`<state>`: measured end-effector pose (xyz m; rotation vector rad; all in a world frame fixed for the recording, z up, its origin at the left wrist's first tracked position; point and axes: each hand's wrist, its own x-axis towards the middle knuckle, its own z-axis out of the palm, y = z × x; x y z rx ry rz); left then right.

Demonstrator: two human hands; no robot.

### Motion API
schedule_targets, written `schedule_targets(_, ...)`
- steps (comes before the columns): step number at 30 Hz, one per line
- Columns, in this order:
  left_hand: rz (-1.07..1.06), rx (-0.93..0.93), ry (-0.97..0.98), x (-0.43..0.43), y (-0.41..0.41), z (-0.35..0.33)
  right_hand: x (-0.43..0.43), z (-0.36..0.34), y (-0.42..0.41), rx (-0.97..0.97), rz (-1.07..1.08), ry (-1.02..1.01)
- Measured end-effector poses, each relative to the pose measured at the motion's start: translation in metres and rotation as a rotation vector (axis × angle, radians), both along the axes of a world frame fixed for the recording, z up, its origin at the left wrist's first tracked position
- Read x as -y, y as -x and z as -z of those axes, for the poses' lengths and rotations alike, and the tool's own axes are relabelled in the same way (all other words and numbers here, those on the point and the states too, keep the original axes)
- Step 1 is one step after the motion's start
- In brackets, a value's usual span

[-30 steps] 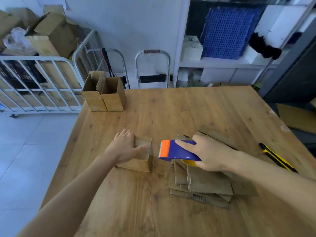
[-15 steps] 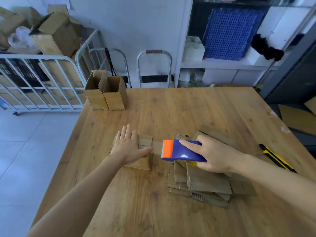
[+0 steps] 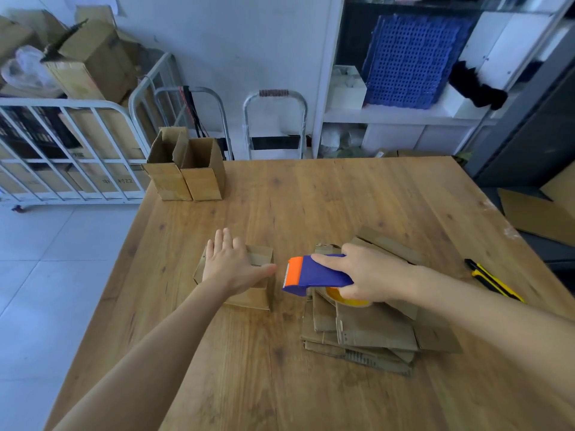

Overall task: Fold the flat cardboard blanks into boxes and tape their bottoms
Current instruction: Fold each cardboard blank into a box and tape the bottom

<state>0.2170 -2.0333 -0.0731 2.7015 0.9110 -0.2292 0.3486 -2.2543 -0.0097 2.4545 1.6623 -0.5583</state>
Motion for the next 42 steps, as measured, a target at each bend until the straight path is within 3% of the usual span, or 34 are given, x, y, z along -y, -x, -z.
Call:
schedule_targets(4,-0.014,0.004,-0.004,0.001,0.0,0.002,-0.012,-0.004,0.006,0.024,-0.03,0.039)
schedule_targets(10,-0.023,-0.011,-0.03,0.005,-0.002,-0.001,-0.048,-0.008,0.022,0.317,-0.265,0.057)
schedule_targets(12,-0.012,0.0,-0.034,0.005,0.0,-0.001,-0.047,0.008,0.025,0.273,-0.27,0.156)
schedule_targets(14,-0.003,0.008,-0.027,0.006,0.002,-0.002,-0.036,0.028,0.022,0.089,-0.13,0.172)
schedule_targets(18,-0.01,-0.006,-0.021,0.004,0.004,-0.002,-0.016,0.031,-0.009,-0.266,0.28,-0.142)
schedule_targets(21,-0.035,-0.039,-0.012,0.001,0.009,-0.006,-0.013,0.027,-0.024,-0.836,0.659,-0.413)
schedule_targets(24,-0.081,-0.051,-0.004,0.0,0.019,-0.008,-0.024,0.045,-0.021,-1.348,0.995,-0.508)
schedule_targets(27,-0.127,-0.034,-0.003,0.003,0.025,-0.011,-0.046,0.069,-0.009,-1.516,1.134,-0.535)
schedule_targets(30,-0.162,-0.034,-0.008,0.006,0.029,-0.011,-0.072,0.088,0.002,-1.487,1.193,-0.498)
schedule_targets(32,-0.18,-0.025,-0.021,0.007,0.033,-0.01,-0.085,0.1,0.003,-1.37,1.177,-0.441)
schedule_targets(36,-0.163,0.002,-0.046,0.002,0.042,-0.007,-0.101,0.115,-0.001,-0.93,1.019,-0.31)
schedule_targets(39,-0.125,0.113,0.023,-0.009,0.051,-0.007,-0.108,0.122,-0.002,-0.563,0.821,-0.28)
schedule_targets(42,-0.19,0.26,0.078,-0.013,0.063,-0.009,-0.113,0.121,0.006,-0.332,0.743,-0.238)
